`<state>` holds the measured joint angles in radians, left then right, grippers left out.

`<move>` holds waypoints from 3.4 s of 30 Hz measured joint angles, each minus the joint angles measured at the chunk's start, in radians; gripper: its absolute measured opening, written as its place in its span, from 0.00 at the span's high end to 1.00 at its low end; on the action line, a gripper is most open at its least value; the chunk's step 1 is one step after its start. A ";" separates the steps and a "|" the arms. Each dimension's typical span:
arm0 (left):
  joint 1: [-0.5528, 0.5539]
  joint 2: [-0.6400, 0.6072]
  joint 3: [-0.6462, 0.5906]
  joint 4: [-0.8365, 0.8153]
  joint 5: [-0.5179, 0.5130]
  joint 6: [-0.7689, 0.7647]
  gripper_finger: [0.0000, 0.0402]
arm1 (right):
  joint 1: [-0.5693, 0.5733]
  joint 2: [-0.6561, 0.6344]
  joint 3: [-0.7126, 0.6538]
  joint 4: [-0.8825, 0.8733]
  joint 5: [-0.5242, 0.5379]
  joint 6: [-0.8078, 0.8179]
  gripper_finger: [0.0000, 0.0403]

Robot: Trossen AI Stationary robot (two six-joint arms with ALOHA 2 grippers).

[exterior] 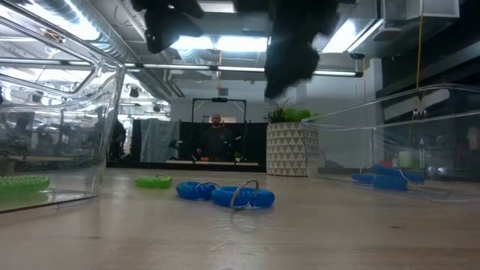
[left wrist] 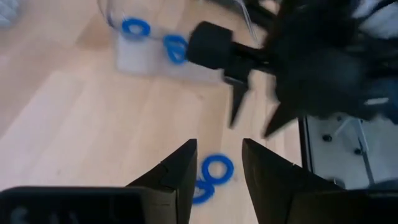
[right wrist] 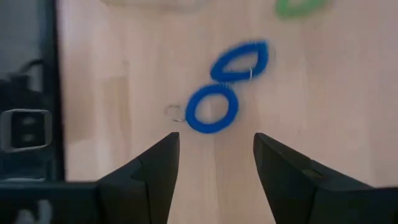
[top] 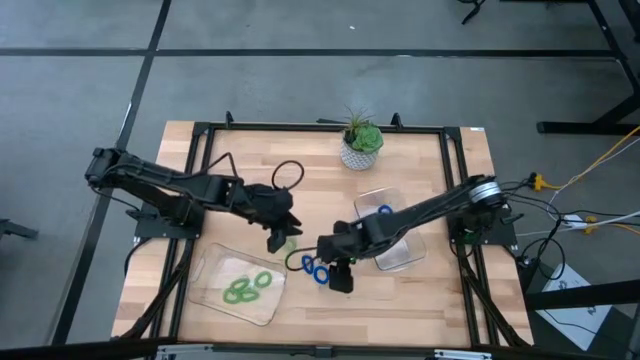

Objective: Sort spring keychains
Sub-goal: Put the blue spring keychain into the right transparent bin

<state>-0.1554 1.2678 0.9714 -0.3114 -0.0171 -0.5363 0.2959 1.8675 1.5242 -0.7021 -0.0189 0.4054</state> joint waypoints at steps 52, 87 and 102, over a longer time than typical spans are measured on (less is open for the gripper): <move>-0.146 -0.341 0.000 -0.355 -0.286 -0.036 0.69 | -0.007 0.257 0.041 0.008 0.106 0.126 0.94; -0.146 -0.340 0.000 -0.416 -0.340 -0.053 0.69 | -0.032 0.163 0.813 -0.419 0.158 -0.213 0.97; -0.146 -0.339 0.000 -0.419 -0.399 -0.137 0.69 | -0.082 0.086 0.814 -0.657 0.162 -0.315 0.96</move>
<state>-0.3016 0.9291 0.9714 -0.7300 -0.4163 -0.6737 0.2136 1.9538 2.3383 -1.3594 0.1432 0.0899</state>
